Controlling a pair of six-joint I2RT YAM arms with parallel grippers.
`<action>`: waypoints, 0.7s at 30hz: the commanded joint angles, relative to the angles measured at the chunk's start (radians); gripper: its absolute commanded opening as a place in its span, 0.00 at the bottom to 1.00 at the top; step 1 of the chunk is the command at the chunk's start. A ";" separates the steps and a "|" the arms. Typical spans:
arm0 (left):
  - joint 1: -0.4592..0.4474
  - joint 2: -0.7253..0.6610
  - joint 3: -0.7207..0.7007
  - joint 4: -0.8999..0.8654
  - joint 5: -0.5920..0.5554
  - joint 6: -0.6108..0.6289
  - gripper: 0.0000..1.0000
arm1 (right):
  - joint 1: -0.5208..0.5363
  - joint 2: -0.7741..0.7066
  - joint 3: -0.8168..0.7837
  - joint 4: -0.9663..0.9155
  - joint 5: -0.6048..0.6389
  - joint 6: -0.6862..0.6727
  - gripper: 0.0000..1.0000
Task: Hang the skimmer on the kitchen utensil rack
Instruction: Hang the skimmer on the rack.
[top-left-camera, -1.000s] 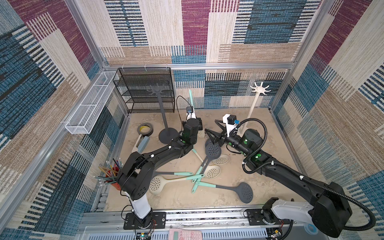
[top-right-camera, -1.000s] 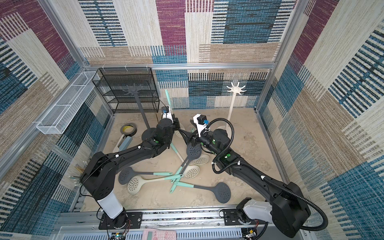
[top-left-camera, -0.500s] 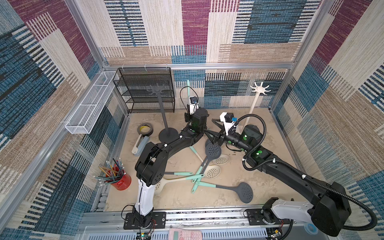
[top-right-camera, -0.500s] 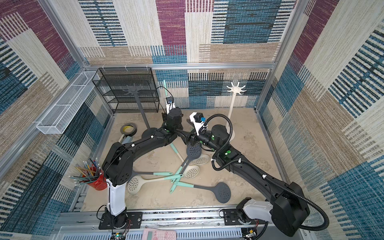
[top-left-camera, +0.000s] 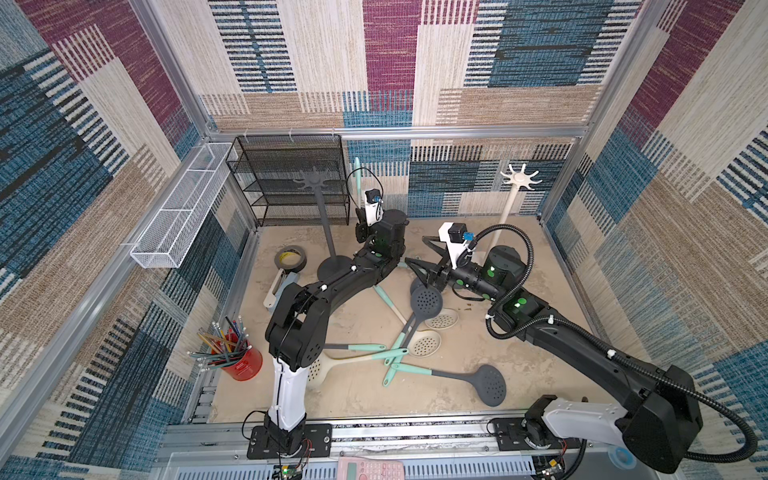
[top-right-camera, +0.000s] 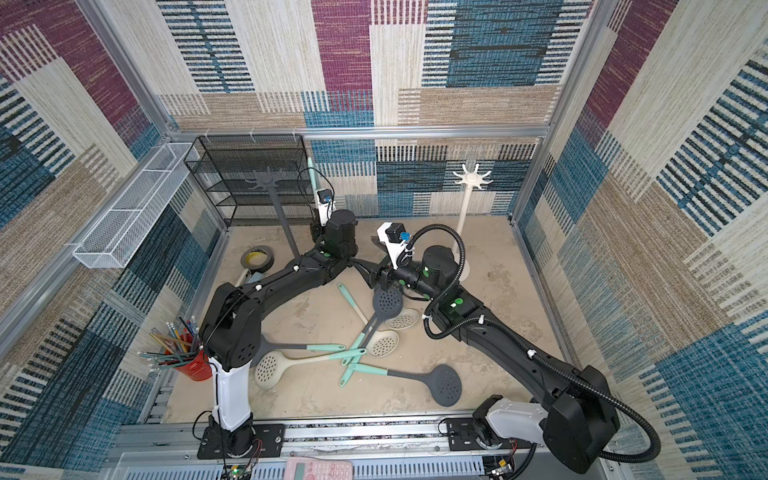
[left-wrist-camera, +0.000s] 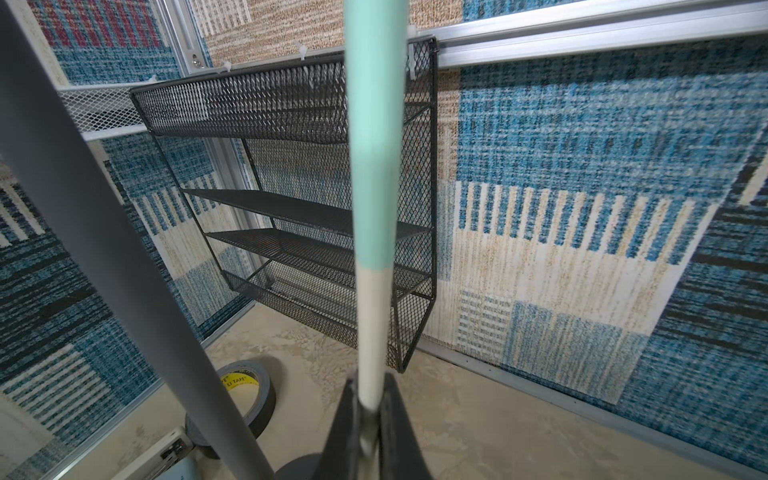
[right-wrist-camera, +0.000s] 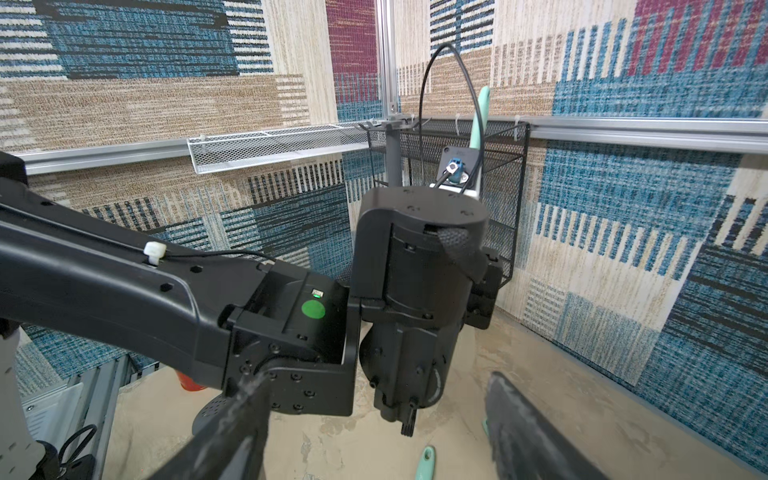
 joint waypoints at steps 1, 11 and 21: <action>0.013 -0.027 -0.014 -0.075 -0.014 -0.108 0.00 | 0.001 0.010 0.017 0.000 -0.016 -0.006 0.81; 0.034 -0.062 -0.055 -0.097 -0.024 -0.173 0.00 | 0.001 0.042 0.044 -0.007 -0.040 -0.006 0.81; 0.045 -0.104 -0.108 -0.064 -0.019 -0.194 0.00 | 0.001 0.048 0.050 -0.010 -0.047 -0.001 0.81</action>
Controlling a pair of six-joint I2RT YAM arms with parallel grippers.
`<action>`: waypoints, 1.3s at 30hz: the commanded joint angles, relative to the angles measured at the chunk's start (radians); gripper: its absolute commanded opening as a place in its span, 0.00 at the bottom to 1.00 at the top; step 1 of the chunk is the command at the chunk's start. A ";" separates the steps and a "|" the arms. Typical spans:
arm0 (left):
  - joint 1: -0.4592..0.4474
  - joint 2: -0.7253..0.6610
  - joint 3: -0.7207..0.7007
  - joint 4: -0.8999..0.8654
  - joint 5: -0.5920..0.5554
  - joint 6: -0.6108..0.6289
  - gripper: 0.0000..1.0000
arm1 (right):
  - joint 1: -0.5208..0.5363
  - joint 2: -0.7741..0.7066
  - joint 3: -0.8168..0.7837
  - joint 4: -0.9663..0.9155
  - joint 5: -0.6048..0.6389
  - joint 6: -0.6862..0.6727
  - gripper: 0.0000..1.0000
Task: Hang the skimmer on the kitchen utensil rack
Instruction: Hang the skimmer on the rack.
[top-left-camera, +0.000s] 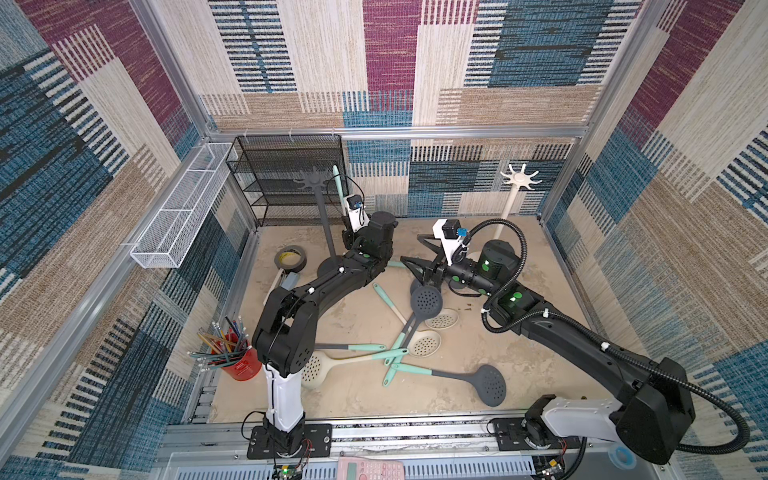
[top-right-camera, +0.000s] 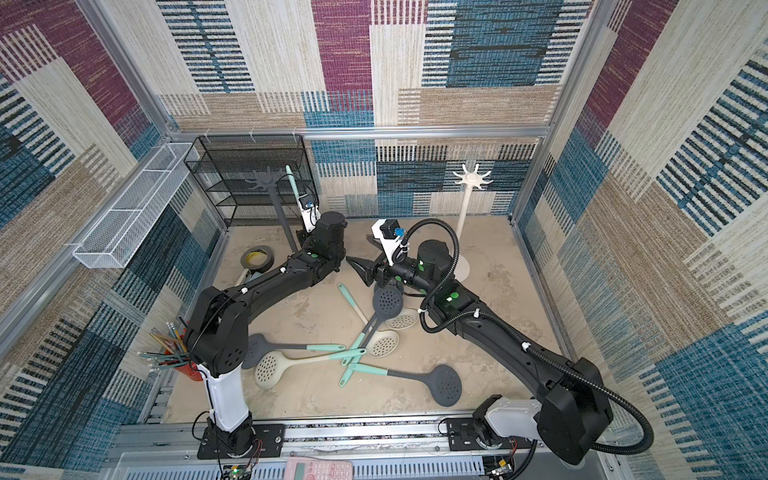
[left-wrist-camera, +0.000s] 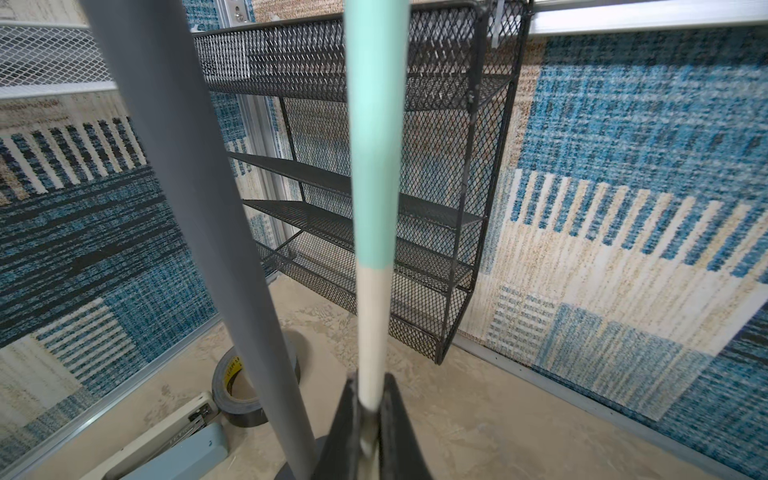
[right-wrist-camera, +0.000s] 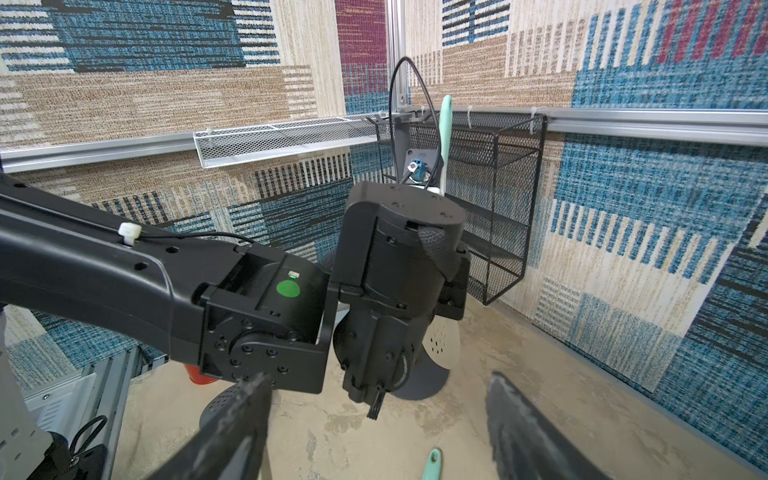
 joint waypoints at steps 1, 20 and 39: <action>0.001 -0.022 -0.015 0.038 -0.012 -0.023 0.00 | 0.001 0.001 0.002 0.016 -0.014 0.001 0.81; 0.015 -0.062 -0.060 0.007 0.022 -0.093 0.00 | 0.001 -0.003 0.002 0.014 -0.008 0.003 0.81; 0.015 -0.054 -0.045 0.069 0.105 -0.026 0.00 | 0.002 -0.002 0.001 0.021 -0.007 0.004 0.82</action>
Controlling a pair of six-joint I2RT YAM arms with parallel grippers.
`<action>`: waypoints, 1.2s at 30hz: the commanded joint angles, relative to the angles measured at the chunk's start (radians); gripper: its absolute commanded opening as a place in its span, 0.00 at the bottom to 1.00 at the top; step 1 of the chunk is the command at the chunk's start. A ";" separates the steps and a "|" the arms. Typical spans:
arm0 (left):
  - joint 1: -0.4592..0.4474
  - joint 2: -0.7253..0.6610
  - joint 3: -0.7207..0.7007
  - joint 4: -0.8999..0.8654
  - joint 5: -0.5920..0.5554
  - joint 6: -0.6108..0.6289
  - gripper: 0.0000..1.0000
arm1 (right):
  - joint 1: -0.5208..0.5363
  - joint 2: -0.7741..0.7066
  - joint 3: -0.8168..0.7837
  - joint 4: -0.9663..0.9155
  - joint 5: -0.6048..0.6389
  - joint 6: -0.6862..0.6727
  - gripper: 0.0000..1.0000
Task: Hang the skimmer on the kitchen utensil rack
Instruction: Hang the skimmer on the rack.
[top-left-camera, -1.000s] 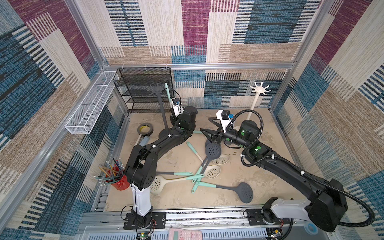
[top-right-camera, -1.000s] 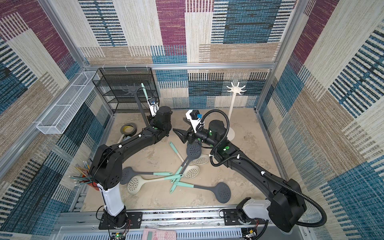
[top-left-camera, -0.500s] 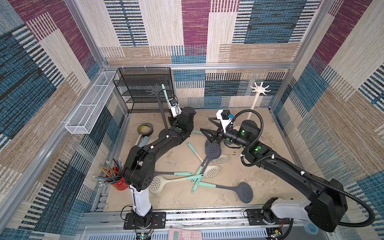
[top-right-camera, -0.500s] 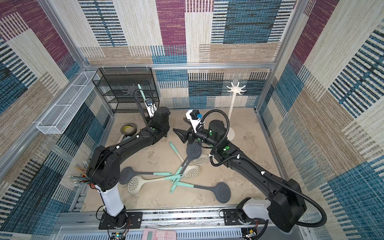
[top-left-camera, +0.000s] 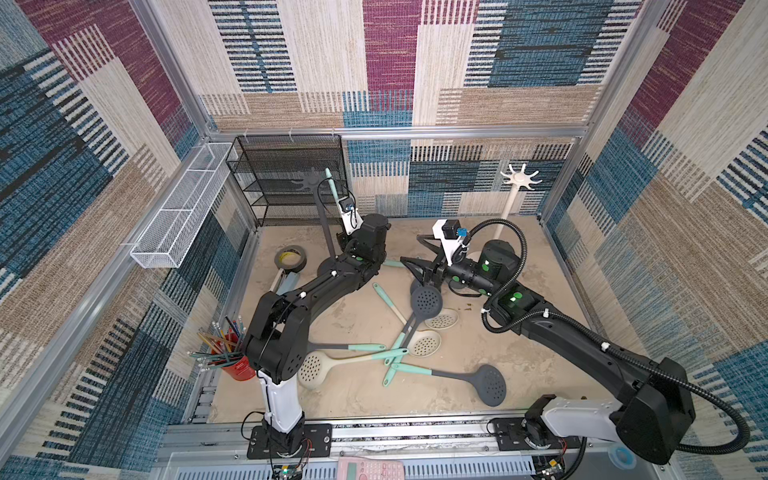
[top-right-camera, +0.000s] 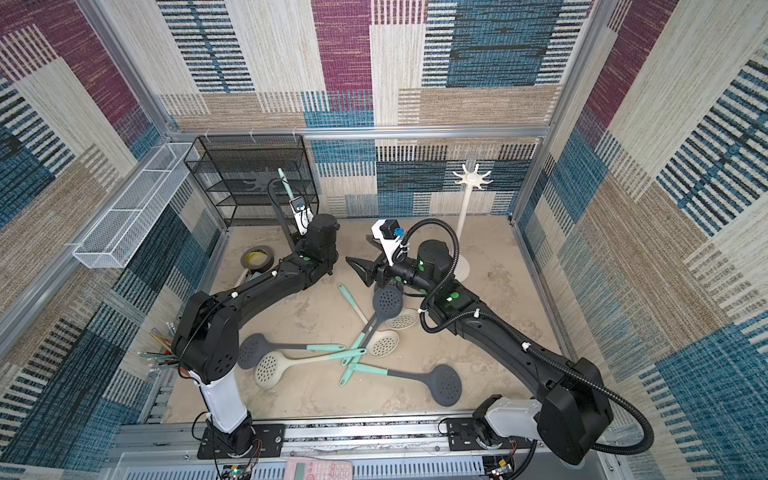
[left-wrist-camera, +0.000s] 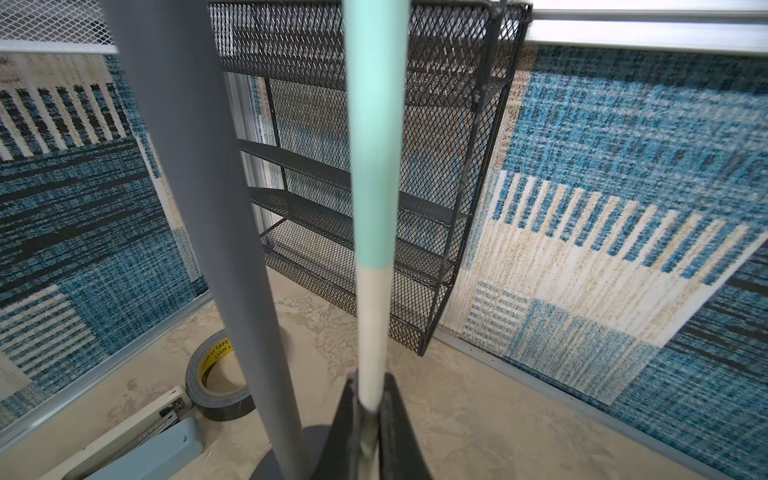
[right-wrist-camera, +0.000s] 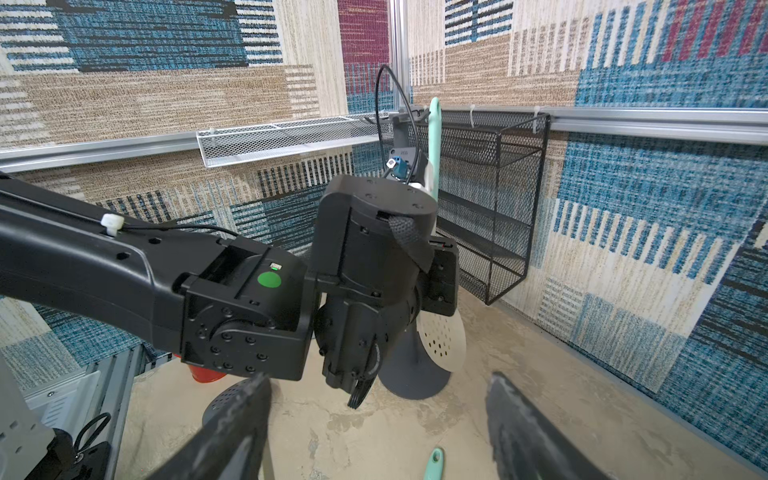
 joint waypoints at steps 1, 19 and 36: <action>-0.001 0.007 0.026 0.056 0.016 0.042 0.00 | 0.002 -0.001 0.001 0.022 0.002 0.004 0.82; 0.019 0.034 0.074 -0.033 0.040 -0.020 0.00 | 0.002 0.003 -0.003 0.023 0.010 -0.005 0.82; 0.025 -0.003 0.016 0.015 0.047 -0.009 0.00 | 0.001 0.011 -0.011 0.036 0.010 0.002 0.82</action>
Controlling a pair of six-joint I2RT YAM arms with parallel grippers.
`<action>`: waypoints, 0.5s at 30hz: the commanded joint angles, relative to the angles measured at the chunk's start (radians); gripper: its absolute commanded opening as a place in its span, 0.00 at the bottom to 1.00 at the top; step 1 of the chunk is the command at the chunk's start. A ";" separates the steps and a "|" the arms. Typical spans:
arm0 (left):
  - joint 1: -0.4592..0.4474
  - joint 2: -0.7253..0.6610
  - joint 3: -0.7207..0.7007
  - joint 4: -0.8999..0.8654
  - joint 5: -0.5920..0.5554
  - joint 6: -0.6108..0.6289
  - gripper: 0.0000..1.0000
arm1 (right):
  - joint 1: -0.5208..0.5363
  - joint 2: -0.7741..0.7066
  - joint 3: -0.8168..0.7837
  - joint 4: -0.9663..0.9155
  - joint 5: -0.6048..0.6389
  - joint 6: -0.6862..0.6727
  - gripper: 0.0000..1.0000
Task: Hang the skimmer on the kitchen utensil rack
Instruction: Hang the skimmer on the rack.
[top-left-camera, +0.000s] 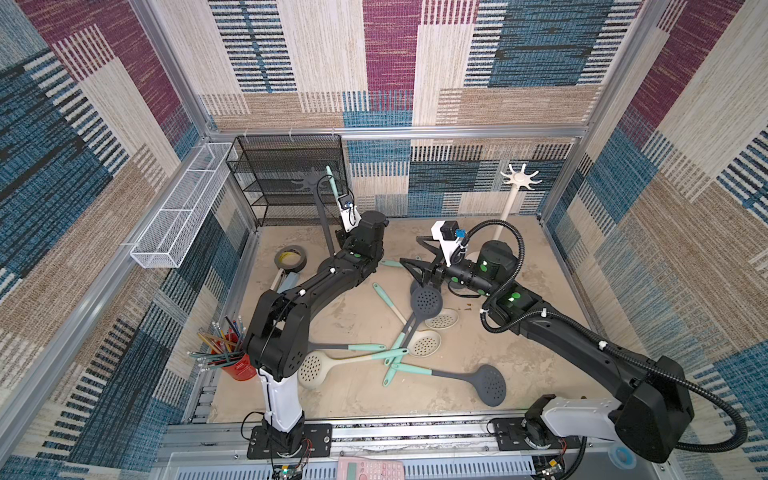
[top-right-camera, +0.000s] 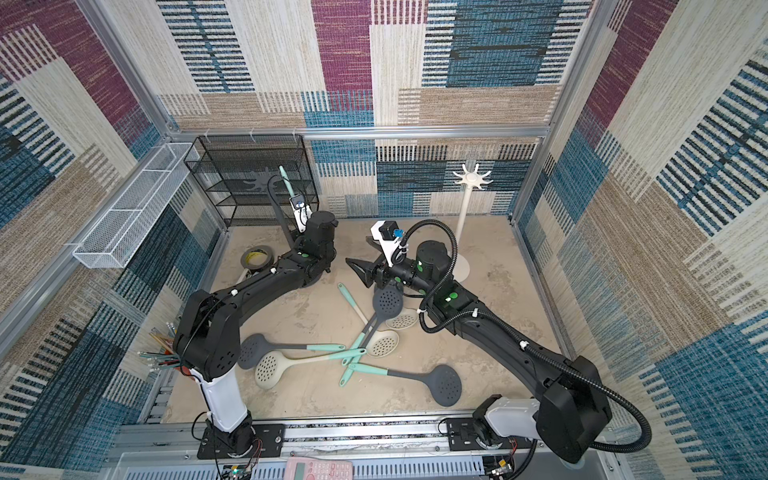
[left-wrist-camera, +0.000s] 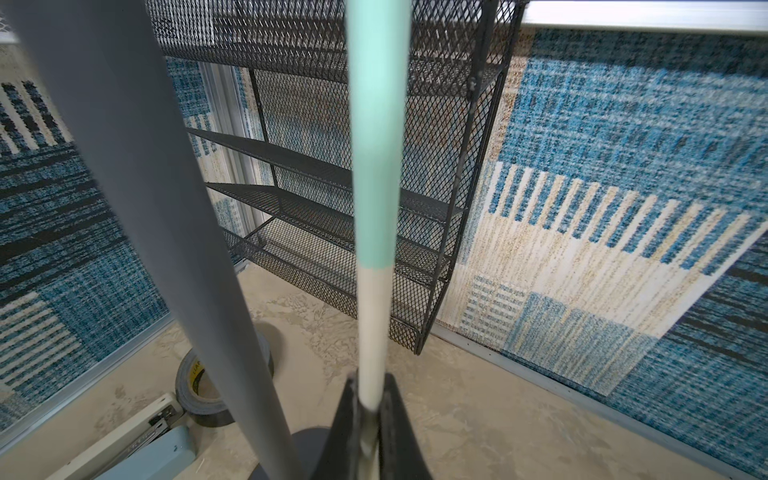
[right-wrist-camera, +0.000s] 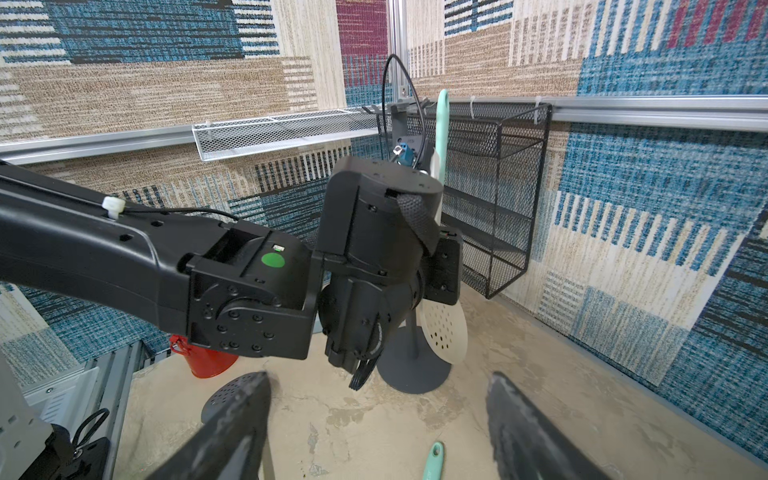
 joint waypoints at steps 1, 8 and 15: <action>0.001 -0.014 -0.006 0.059 -0.005 0.004 0.00 | 0.001 0.000 -0.003 0.032 0.008 0.003 0.82; 0.001 -0.024 -0.018 0.081 -0.006 0.015 0.00 | 0.000 0.000 -0.006 0.035 0.008 0.005 0.82; 0.007 -0.026 -0.020 0.031 0.009 -0.055 0.00 | 0.002 -0.006 -0.009 0.033 0.014 0.006 0.82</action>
